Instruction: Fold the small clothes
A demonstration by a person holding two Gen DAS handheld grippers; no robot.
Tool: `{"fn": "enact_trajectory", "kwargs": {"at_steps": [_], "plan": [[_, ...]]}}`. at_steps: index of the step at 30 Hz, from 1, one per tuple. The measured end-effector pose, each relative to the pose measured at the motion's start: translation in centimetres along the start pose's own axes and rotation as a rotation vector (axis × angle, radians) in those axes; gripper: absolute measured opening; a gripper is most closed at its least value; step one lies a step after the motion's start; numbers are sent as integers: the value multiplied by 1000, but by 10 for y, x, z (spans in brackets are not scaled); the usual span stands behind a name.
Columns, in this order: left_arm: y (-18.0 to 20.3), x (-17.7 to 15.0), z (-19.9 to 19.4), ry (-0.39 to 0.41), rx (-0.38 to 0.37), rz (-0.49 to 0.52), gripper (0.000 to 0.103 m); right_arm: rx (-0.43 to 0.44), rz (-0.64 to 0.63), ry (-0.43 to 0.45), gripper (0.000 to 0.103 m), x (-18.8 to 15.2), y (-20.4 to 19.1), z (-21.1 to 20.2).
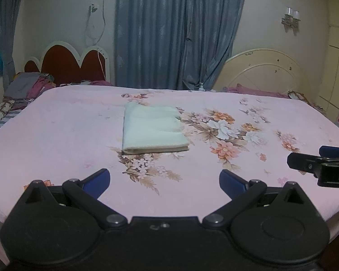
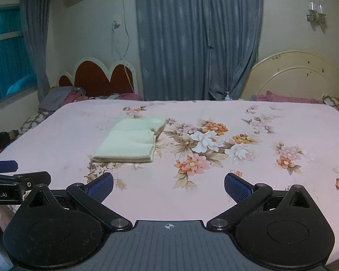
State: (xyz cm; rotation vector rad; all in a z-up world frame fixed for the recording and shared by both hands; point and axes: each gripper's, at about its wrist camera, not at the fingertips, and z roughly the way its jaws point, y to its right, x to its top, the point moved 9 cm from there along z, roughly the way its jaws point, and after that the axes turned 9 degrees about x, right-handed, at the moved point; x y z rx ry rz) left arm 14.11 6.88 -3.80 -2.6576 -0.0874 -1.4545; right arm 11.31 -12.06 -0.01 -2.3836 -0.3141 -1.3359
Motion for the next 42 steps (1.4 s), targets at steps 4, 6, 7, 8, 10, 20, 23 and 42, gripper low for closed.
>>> {"fn": "enact_trajectory", "kwargs": {"at_steps": [4, 6, 7, 8, 10, 20, 23, 42], "plan": [[-1, 0, 0, 2, 1, -2, 103, 3, -7, -2, 103, 2, 0, -1], [-1, 1, 0, 5, 4, -1, 103, 3, -10, -2, 103, 4, 0, 1], [-1, 1, 0, 5, 4, -1, 103, 2, -11, -3, 103, 4, 0, 1], [-1, 1, -1, 6, 4, -2, 103, 2, -9, -1, 103, 4, 0, 1], [-1, 1, 0, 5, 5, -3, 103, 2, -10, -2, 103, 4, 1, 2], [-2, 2, 0, 7, 4, 4, 103, 2, -8, -6, 103, 5, 2, 3], [-2, 2, 0, 8, 5, 4, 103, 2, -6, -6, 103, 5, 3, 4], [-6, 5, 2, 18, 6, 10, 103, 8, -8, -6, 103, 4, 3, 3]]}}
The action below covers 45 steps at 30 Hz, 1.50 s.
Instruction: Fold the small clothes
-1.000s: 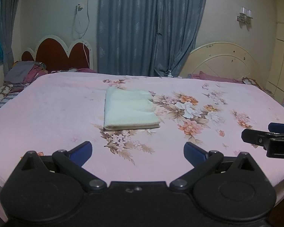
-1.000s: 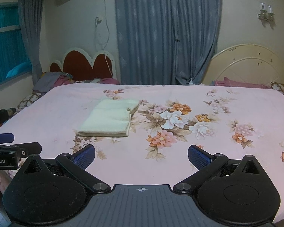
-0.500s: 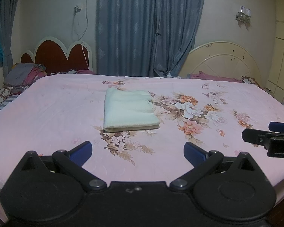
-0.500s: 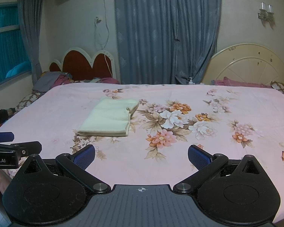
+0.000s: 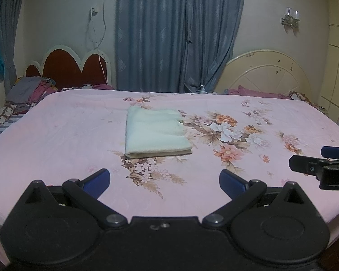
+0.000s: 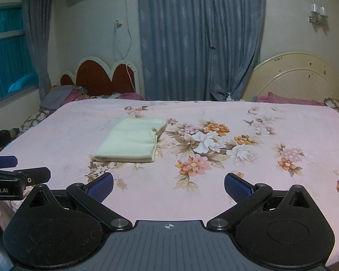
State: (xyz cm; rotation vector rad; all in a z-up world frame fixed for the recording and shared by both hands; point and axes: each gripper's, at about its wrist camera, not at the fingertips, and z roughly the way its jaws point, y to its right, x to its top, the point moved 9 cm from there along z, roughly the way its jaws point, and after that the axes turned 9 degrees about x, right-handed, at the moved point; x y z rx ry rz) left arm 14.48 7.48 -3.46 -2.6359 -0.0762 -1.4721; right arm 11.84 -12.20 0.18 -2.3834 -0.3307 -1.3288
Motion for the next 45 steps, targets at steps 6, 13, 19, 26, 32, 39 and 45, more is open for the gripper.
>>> {"fn": "enact_trajectory", "kwargs": {"at_steps": [6, 13, 19, 26, 32, 39, 45], "plan": [[-2, -1, 0, 2, 0, -1, 103, 3, -9, 0, 103, 0, 1, -1], [-2, -1, 0, 4, 0, 1, 103, 9, -14, -3, 103, -1, 0, 0], [-2, -1, 0, 2, 0, 0, 103, 10, -15, -3, 103, -1, 0, -1], [-1, -1, 0, 3, 1, 1, 103, 8, -16, -4, 103, 0, -1, 0], [-3, 0, 0, 4, 0, 0, 103, 9, -17, -4, 103, -1, -1, 0], [-6, 1, 1, 7, -3, 1, 102, 8, -18, -4, 103, 0, -2, 0], [-9, 2, 3, 9, -7, 2, 102, 7, -18, -4, 103, 0, -3, 1]]}}
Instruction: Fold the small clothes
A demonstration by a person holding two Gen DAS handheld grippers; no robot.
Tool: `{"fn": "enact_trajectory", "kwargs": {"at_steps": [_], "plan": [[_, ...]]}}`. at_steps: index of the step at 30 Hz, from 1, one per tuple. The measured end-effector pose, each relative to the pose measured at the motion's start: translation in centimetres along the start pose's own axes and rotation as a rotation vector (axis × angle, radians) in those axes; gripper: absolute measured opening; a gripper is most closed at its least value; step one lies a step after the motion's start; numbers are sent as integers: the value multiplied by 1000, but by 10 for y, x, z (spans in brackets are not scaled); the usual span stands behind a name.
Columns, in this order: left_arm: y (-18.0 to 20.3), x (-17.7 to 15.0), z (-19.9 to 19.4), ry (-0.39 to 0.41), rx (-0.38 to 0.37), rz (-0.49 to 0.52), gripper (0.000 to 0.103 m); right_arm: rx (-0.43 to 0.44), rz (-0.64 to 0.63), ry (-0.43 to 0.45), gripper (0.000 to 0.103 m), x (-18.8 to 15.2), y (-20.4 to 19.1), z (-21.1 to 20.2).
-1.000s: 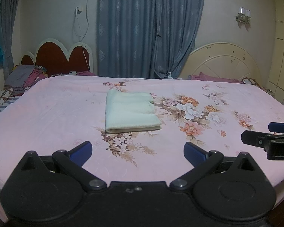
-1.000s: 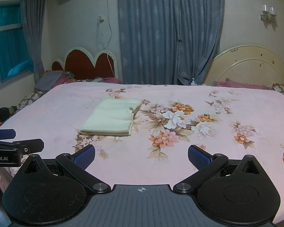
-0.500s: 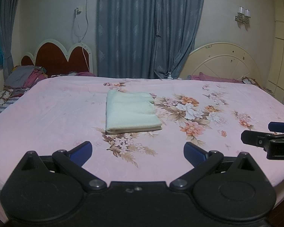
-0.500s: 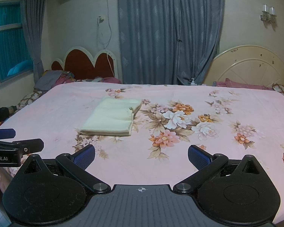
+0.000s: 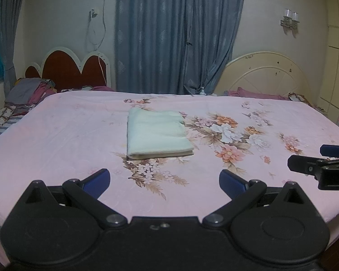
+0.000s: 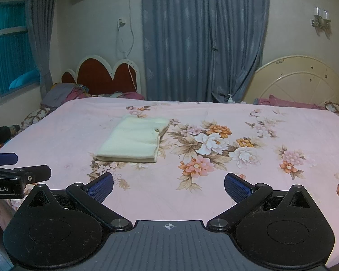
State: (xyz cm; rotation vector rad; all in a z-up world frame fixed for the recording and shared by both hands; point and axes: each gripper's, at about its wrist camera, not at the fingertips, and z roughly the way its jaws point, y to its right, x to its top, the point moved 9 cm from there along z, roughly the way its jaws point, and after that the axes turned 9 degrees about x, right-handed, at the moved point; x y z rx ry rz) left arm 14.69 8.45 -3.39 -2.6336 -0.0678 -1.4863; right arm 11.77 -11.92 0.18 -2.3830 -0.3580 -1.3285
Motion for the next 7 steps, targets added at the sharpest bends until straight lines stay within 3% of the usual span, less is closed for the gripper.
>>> {"fn": "enact_trajectory", "kwargs": {"at_steps": [7], "plan": [[0, 0, 0, 12, -2, 3, 98, 1, -3, 0, 103, 0, -2, 0]]}}
